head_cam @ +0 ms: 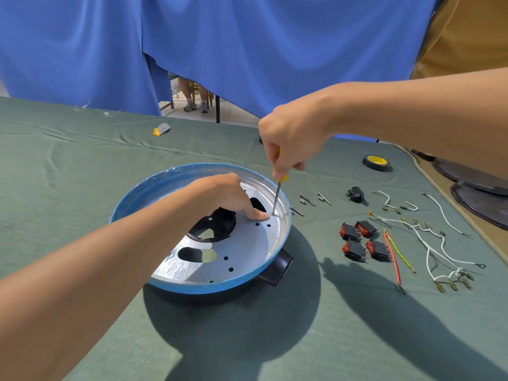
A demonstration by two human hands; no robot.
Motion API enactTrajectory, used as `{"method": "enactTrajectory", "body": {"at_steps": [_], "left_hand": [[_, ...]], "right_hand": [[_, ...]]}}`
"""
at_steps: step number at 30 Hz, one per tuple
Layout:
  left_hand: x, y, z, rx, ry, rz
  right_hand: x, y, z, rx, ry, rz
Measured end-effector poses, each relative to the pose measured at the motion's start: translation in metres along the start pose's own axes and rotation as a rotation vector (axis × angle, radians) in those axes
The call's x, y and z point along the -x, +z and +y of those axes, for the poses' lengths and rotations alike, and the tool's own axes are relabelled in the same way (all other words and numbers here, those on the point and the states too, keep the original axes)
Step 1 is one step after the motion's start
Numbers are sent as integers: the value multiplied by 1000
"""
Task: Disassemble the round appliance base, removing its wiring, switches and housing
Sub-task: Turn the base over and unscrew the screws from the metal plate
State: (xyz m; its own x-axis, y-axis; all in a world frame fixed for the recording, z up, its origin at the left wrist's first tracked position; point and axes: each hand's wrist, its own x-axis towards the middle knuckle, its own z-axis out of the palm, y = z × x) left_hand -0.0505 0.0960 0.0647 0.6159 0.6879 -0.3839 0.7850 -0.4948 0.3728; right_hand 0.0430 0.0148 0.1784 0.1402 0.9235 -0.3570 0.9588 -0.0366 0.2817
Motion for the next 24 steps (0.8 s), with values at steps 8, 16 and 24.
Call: {"method": "enactTrajectory", "body": {"at_steps": [8, 16, 24], "left_hand": [[1, -2, 2, 2, -8, -20], [1, -1, 1, 20, -6, -9], [0, -1, 0, 59, -10, -21]], "right_hand": [[0, 7, 1, -158, 6, 22], [6, 6, 6, -100, 42, 36], [16, 15, 5, -220, -58, 106]]}}
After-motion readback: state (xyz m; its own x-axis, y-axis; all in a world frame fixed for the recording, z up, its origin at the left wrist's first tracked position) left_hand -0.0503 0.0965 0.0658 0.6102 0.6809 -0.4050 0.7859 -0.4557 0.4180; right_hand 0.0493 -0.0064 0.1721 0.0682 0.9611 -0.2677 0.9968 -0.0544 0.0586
